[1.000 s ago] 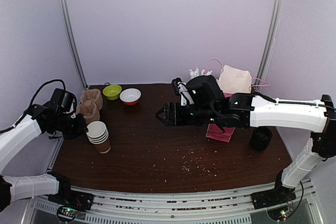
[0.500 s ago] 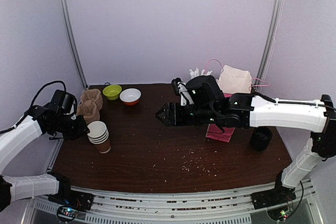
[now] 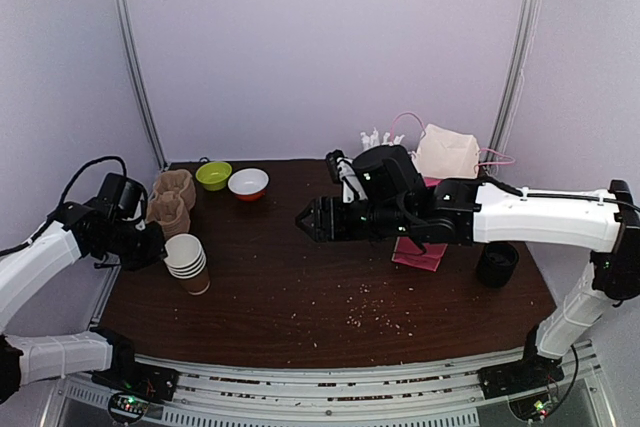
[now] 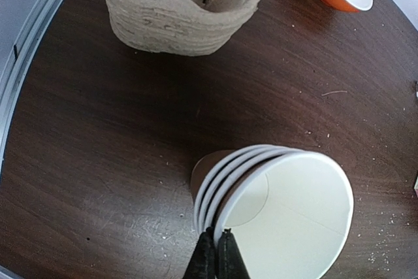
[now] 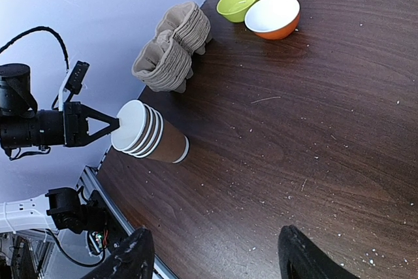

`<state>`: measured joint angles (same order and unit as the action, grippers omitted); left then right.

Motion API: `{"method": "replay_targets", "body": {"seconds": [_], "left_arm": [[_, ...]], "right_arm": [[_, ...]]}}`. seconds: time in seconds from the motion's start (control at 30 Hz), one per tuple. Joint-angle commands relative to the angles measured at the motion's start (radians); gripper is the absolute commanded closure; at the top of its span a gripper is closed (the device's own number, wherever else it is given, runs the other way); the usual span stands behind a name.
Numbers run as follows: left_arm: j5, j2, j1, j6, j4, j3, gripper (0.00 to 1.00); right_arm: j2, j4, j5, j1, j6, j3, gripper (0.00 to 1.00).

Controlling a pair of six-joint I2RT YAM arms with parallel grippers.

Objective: Pack the takeout coffee

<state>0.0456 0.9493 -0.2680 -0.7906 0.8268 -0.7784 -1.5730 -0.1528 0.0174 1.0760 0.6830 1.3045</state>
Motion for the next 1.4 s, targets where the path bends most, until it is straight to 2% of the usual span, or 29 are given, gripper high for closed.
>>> {"method": "replay_targets", "body": {"seconds": [0.0,0.2,0.4,0.5,0.63,0.87,1.0,1.03,1.23,1.37], "left_arm": [[-0.003,-0.013,0.006,0.012,-0.01,-0.066,1.0],[-0.027,-0.022,0.007,0.019,0.024,-0.139,1.0],[-0.15,-0.024,0.006,0.007,-0.012,-0.104,1.0],[-0.158,-0.034,0.006,0.005,-0.014,-0.109,1.0],[-0.127,-0.033,0.006,0.018,0.034,-0.195,1.0],[-0.048,-0.011,0.003,0.071,0.165,-0.469,1.0],[-0.108,0.015,-0.032,0.109,0.17,-0.563,1.0],[-0.12,0.025,-0.051,0.113,0.16,-0.564,1.0],[-0.087,0.101,-0.38,0.027,0.001,-0.478,1.0],[-0.062,0.235,-0.535,0.023,-0.093,-0.467,1.0]], "right_arm": [[-0.024,0.008,-0.004,0.002,0.003,0.03,0.33],[-0.035,0.018,-0.007,0.001,0.007,0.026,0.3],[-0.072,0.077,-0.068,0.002,0.035,0.012,0.27],[-0.09,0.098,-0.098,0.002,0.043,0.012,0.26],[-0.088,0.111,-0.105,0.002,0.038,0.01,0.25],[-0.031,0.089,-0.081,0.002,0.004,0.023,0.22],[0.033,0.029,-0.034,0.002,-0.057,0.035,0.21],[0.056,0.003,-0.016,0.002,-0.076,0.038,0.21],[0.204,-0.189,0.091,0.002,-0.215,0.047,0.21],[0.317,-0.306,0.149,0.002,-0.25,0.045,0.2]]}}
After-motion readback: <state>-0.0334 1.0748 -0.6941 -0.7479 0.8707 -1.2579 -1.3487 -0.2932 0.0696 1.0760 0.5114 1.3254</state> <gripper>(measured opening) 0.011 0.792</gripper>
